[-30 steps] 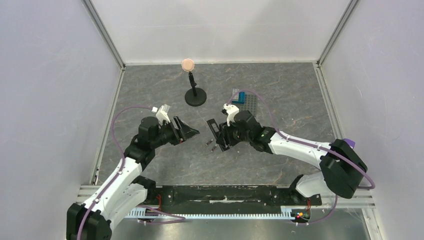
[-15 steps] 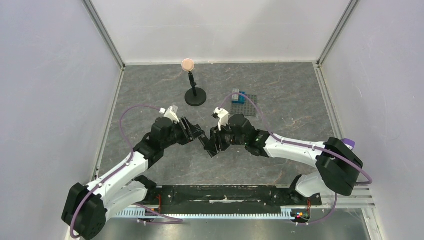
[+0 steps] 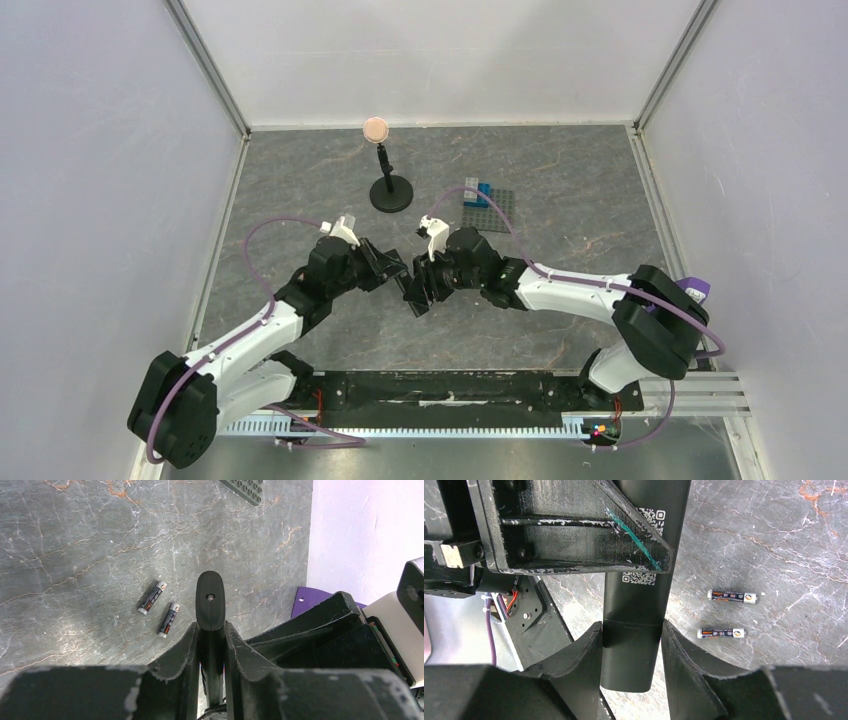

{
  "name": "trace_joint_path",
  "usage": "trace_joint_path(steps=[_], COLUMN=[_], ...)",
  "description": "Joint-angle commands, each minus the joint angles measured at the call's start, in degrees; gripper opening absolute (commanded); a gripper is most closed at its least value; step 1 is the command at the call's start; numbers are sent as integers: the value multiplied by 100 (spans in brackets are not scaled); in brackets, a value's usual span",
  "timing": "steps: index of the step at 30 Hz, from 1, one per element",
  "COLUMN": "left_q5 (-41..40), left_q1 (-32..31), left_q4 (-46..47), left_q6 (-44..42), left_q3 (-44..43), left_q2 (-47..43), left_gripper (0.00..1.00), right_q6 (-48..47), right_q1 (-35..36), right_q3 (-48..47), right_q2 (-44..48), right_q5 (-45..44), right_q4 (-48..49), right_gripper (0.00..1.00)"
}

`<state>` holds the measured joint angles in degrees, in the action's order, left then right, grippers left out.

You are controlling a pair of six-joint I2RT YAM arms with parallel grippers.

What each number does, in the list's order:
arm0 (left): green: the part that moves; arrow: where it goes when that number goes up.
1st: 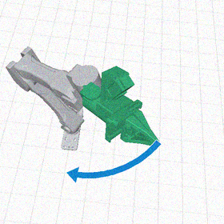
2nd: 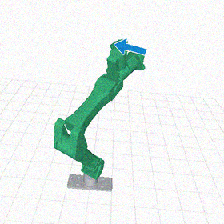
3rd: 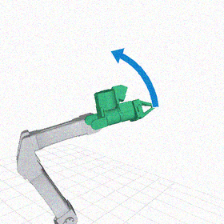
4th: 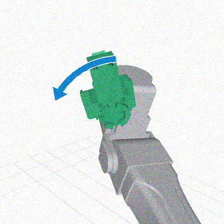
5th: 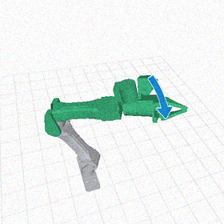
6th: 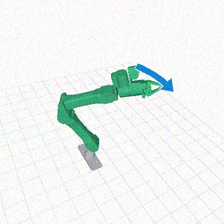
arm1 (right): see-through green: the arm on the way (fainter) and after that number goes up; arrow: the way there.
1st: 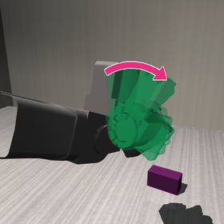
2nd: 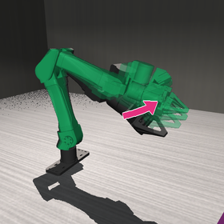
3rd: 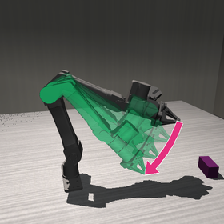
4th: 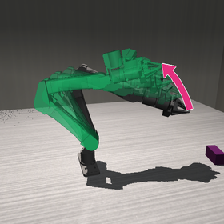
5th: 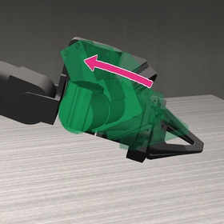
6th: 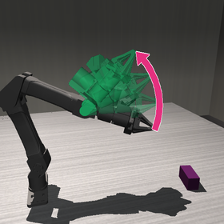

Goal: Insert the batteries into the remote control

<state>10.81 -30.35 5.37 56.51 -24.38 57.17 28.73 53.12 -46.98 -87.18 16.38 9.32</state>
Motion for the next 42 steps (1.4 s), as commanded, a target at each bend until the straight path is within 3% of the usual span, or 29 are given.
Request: trace_joint_path(steps=[1,4,9,15,22,25,31,35,42], left_q5=[94,77,-109,-428,-650,-590,-771,-880,-910], left_q1=[-24,-32,-24,-17,-15,-22,-21,-20,-20], left_q4=[295,203,18,-228,-117,-56,115,279,402], left_q6=[193,210,203,408,1121,1285,1356,1455,1594], left_q3=[-80,-214,-526,-785,-734,-800,-812,-723,-645], left_q2=[-31,-131,-517,-1242,-1860,-1932,-2226,-2371,-2445], left_gripper=[5,2,2,2,2,2,2,2,2], right_q6=[-22,57,708,1608,2853,3522,4950,5228,5659], right_q1=[32,31,31,33,36,31,31,32,33], right_q3=[-364,-292,257,701,932,811,1015,1093,994], right_q2=[31,200,763,1458,2080,2041,2005,1922,1531], right_q5=[-70,47,283,-142,-1107,-1391,-1442,-1376,-1048], right_q4=[179,250,1206,1893,2944,2788,2605,2887,3356], right_gripper=[44,60,79,98,98,96,94,92,79])
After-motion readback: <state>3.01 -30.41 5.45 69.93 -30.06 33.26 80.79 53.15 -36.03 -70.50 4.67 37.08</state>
